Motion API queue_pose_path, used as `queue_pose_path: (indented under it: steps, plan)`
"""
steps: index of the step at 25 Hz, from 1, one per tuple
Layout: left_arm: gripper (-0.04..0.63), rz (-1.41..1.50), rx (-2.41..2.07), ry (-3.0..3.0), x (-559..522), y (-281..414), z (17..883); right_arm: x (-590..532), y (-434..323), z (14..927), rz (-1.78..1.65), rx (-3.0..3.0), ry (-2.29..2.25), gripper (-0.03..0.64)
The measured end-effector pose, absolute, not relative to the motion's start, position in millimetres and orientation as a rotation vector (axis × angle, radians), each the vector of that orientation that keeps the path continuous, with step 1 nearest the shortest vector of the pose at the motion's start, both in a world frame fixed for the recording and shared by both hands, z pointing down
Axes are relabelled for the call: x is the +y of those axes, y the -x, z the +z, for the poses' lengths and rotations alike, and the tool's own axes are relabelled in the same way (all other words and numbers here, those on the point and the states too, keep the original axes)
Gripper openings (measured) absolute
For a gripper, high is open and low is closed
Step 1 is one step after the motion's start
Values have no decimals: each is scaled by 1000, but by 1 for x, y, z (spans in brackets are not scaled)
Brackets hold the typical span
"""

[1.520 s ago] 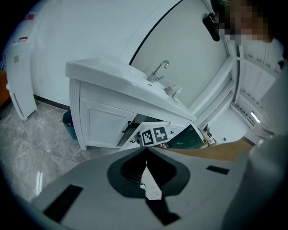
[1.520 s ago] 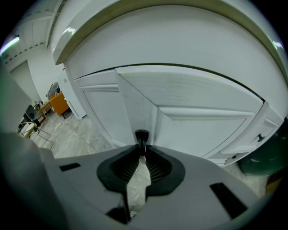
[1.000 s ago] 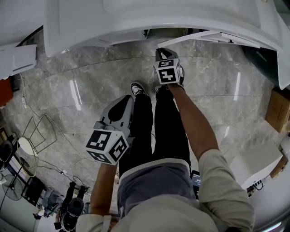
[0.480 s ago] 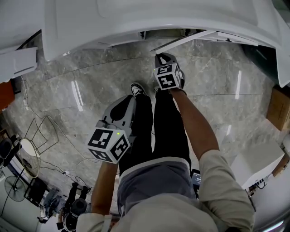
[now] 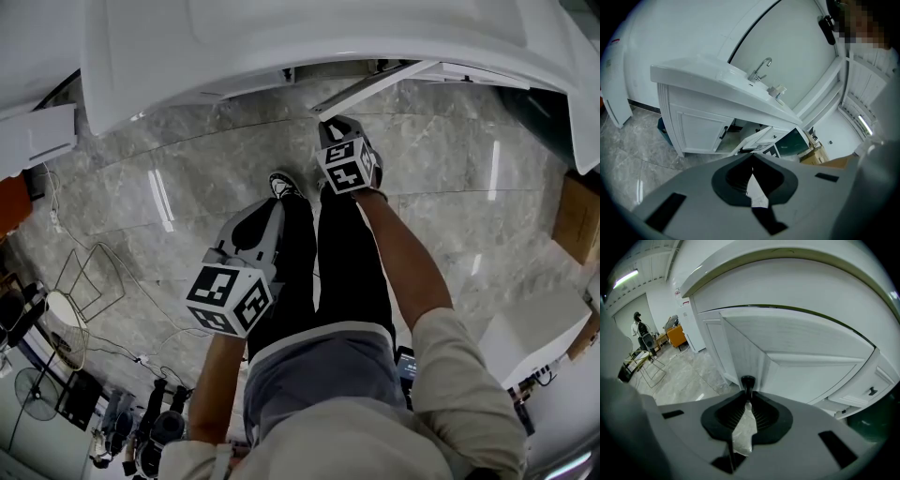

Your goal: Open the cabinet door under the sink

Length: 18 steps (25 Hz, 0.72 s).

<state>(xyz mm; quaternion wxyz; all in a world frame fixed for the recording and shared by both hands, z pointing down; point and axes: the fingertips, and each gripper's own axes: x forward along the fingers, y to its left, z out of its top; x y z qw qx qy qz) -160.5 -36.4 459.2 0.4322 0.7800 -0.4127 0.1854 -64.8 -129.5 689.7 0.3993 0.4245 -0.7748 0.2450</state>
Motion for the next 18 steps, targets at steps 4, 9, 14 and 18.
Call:
queue_pose_path:
  steps: [4, 9, 14, 18]
  plan:
    - [-2, 481, -1004, -1937, -29, 152, 462, -123, 61, 690, 618, -1962, -1053, 52]
    - [-2, 516, -983, -1918, -24, 148, 470, -114, 55, 689, 602, -1969, -1016, 52]
    - [-2, 540, -987, -1895, -21, 147, 479, -105, 48, 691, 603, -1973, -998, 52]
    - [-2, 542, -988, -1904, -18, 143, 475, -94, 42, 692, 599, -1972, -976, 52]
